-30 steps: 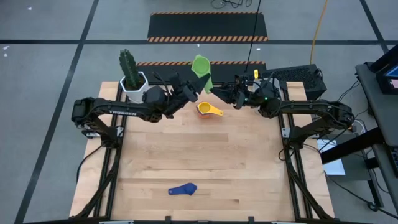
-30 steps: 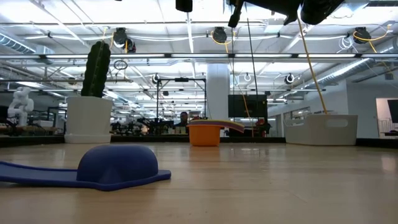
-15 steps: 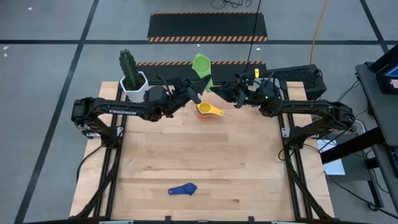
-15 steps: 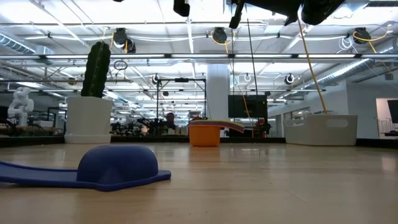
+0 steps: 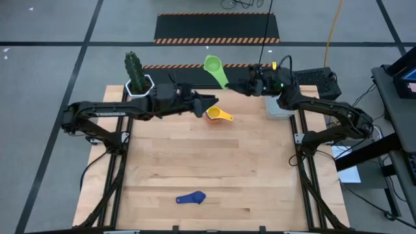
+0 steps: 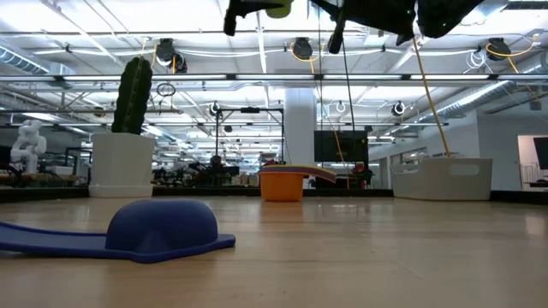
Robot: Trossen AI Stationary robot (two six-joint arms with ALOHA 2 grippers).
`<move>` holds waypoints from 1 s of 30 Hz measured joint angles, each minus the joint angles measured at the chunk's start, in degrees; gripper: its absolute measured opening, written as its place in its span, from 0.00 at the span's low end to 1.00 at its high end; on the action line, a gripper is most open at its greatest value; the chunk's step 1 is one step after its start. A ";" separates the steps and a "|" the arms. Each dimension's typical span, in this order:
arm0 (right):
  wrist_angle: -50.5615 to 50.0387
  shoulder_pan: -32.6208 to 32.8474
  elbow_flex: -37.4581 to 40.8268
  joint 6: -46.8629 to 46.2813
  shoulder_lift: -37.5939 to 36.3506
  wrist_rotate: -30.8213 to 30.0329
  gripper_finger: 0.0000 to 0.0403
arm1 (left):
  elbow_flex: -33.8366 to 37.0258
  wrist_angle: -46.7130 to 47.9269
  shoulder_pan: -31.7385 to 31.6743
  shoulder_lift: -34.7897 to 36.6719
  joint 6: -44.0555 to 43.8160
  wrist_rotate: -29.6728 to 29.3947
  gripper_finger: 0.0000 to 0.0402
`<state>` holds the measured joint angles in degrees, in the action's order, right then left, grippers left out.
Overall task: Nest measuring cups in basket
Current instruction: Stack the green measuring cup on top of the yellow measuring cup
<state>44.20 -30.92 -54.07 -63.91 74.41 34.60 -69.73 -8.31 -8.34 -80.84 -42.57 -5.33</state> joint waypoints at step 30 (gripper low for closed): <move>-24.35 -12.83 -4.37 19.82 17.32 38.94 0.00 | 0.02 30.09 1.70 5.10 -0.96 3.84 0.34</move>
<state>19.84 -43.75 -58.43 -44.08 91.72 73.54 -69.71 21.78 -6.63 -75.75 -43.53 -1.50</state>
